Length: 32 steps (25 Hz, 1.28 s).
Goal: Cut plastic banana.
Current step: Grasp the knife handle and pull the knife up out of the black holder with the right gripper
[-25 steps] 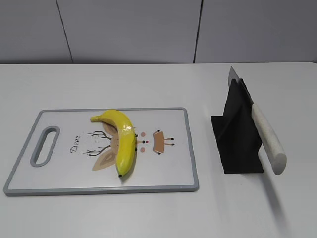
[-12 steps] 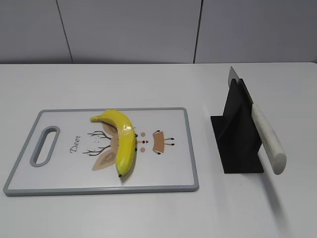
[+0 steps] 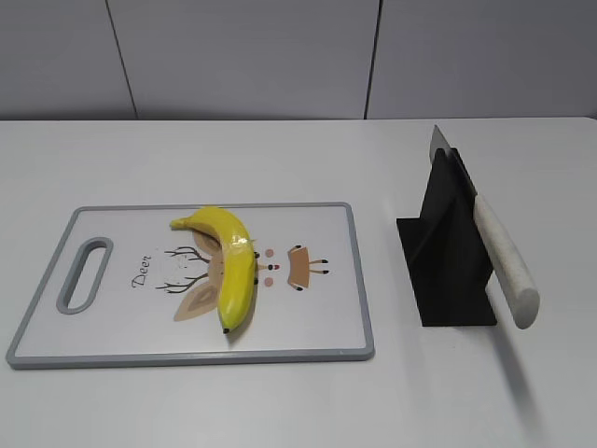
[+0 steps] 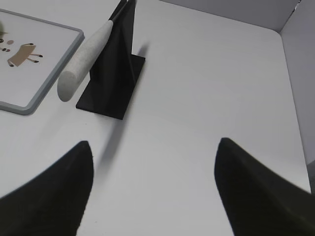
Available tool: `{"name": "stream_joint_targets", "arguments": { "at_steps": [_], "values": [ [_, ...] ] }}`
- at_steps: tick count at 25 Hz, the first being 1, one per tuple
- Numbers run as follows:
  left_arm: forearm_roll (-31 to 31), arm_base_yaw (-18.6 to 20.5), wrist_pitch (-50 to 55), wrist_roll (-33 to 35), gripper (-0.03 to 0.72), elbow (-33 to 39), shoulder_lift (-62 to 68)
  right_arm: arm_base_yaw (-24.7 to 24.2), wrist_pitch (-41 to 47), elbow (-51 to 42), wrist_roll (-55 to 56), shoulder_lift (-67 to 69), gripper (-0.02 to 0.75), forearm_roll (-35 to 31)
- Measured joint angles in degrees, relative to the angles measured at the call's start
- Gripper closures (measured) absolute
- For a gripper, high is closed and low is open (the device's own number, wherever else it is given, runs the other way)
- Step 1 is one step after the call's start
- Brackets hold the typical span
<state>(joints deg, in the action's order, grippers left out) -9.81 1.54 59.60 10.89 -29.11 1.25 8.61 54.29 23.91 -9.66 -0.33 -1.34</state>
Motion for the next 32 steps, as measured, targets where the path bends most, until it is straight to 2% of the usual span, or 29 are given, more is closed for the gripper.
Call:
{"name": "stream_joint_targets", "arguments": {
  "at_steps": [9, 17, 21, 25, 29, 32],
  "values": [
    [-0.02, 0.00, 0.00, 0.00, 0.113, 0.06, 0.00, 0.00, 0.54, 0.30, 2.91, 1.25, 0.163, -1.07],
    [-0.07, 0.00, 0.00, 0.00, 0.116, 0.06, -0.05, 0.00, 13.00, 11.17, 12.35, 22.47, 0.169, 0.75],
    [-0.07, 0.00, 0.00, 0.00, 0.115, 0.06, -0.05, 0.00, 13.94, 18.36, 13.70, 32.98, 0.183, 0.30],
    [-0.07, 0.00, 0.00, 0.00, 0.116, 0.06, -0.05, 0.00, 13.98, 24.52, 13.75, 43.87, 0.197, -1.91],
    [-0.07, 0.00, 0.00, 0.00, 0.116, 0.06, -0.05, 0.07, 14.15, 29.38, 13.81, 52.95, 0.198, -6.83],
    [-0.07, 0.00, 0.00, 0.00, 0.116, 0.06, -0.05, 1.73, 14.15, 32.82, 13.70, 57.96, 0.198, -9.67]
  ]
}}
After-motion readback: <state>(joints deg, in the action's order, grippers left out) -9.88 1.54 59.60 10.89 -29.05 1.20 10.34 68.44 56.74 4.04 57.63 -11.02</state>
